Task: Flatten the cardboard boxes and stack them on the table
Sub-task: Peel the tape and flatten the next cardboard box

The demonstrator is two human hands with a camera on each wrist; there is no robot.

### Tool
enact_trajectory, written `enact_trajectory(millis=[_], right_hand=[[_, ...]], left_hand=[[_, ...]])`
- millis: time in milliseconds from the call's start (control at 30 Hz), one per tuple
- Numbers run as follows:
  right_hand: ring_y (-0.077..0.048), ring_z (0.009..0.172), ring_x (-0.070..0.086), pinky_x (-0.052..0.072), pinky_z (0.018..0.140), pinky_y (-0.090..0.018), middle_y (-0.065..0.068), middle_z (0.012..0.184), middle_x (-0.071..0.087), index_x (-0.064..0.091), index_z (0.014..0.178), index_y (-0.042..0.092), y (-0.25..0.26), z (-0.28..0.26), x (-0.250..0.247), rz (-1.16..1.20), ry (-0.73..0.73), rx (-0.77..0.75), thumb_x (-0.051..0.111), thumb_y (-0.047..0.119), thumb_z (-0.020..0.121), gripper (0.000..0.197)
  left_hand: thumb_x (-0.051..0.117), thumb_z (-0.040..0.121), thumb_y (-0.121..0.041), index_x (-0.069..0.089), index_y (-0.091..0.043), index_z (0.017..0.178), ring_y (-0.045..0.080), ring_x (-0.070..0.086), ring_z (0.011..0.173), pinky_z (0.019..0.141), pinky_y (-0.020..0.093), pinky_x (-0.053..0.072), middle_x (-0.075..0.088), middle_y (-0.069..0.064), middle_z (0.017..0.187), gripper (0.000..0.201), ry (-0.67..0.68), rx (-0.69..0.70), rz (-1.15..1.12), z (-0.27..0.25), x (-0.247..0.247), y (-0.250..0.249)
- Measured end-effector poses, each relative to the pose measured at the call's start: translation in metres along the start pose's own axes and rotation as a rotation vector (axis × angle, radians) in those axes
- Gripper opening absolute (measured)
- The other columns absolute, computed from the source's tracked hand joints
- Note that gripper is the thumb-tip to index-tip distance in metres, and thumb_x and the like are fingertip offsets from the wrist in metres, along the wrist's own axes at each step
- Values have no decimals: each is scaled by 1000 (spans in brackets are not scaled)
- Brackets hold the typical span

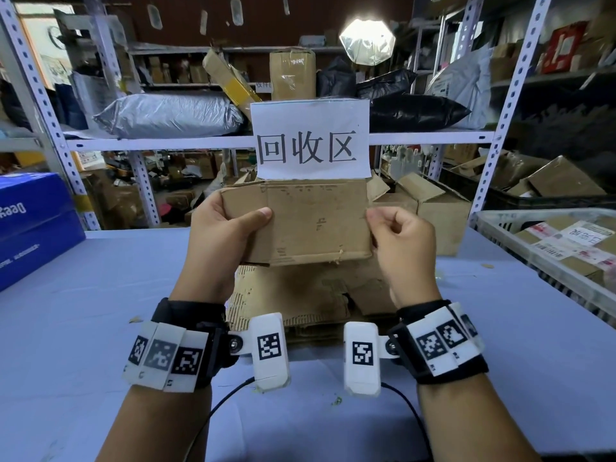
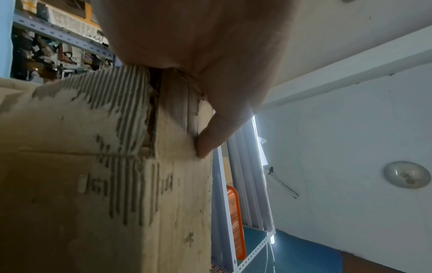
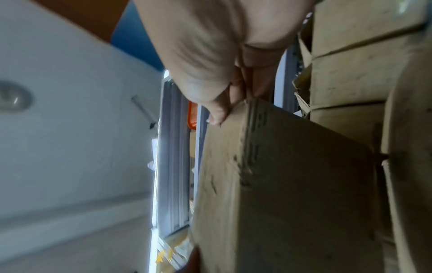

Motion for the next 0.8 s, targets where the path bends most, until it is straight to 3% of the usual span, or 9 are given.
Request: enact_trajectory(millis=[100,200,333,467,667,800], right_hand=[[-19,89,72,59,89,-45,3,88,77,75,87,27,-8,4,1,102,73,93,63,22,98,17],[-22,87,70,59,90,-47,1,86,76,77,77,29,-7,5,2,190,118,136,58,19,101,32],[-25,83,62,57,79,-38,-8,85,69,76,77,22,-3,6,1,307,167,180,53,16,103,35],[-10,67,65,53,59,-19,3,73,71,78,69,25,-2,6,1,383,222,191,53,14,103,43],[-4,66,69,54,61,-17,6,75,74,73,84,19,-8,8,-3,448,234,215,53,14,103,28],[-7,71,71,57,65,-20,4,79,75,73,82,19,-13,9,-5,489,237,239,53,13,102,29]], left_hand=[[76,85,0,68,-16,105,11,75,79,59,29,59,79,-4,91,26,-5,-3,-1,3,-7,0],[75,85,0,69,-18,102,10,74,78,60,28,59,78,-5,89,26,-5,9,-4,5,-10,0],[75,86,-1,68,-16,105,12,75,80,59,30,59,78,-5,91,26,0,12,-10,6,-10,1],[75,86,-1,67,-18,105,12,74,80,59,32,59,77,-6,91,26,3,-1,-2,9,-11,3],[75,86,-1,68,-19,104,15,74,84,64,36,60,77,-3,95,26,13,-21,6,13,-9,5],[74,86,0,67,-18,105,15,74,84,64,35,60,77,-4,94,27,27,-44,12,16,-6,7]])
Point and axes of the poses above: each hand's wrist, its own z-axis towards the middle knuckle, its own x-axis out of the palm, y = z × x, the point moved 8 cm from there along z, towards the middle knuckle
